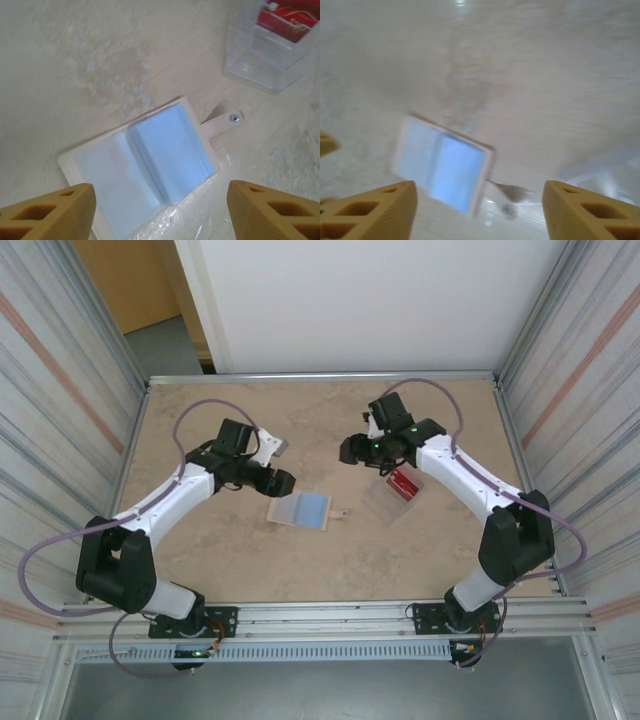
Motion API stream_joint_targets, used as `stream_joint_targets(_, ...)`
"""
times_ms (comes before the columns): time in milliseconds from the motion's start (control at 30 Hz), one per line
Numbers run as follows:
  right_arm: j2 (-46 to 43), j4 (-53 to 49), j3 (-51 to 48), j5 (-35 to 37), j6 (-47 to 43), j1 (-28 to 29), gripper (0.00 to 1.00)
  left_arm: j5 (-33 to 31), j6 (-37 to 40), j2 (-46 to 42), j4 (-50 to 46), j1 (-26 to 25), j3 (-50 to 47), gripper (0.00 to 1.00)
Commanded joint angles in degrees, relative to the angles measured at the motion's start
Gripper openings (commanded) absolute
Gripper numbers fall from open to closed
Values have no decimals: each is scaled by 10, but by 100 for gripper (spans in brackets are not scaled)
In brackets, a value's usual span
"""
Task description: Put the credit cards into the card holder
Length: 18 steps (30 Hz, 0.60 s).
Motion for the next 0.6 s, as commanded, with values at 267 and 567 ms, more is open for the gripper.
stream_joint_targets(267, -41, -94, -36, 14, -127, -140, 79, -119, 137, 100, -18, -191, 146, 99)
stream_joint_targets(567, -62, -81, -80, -34, -163, -211, 81, -149, 72, 244, -18, -250, 251, 99)
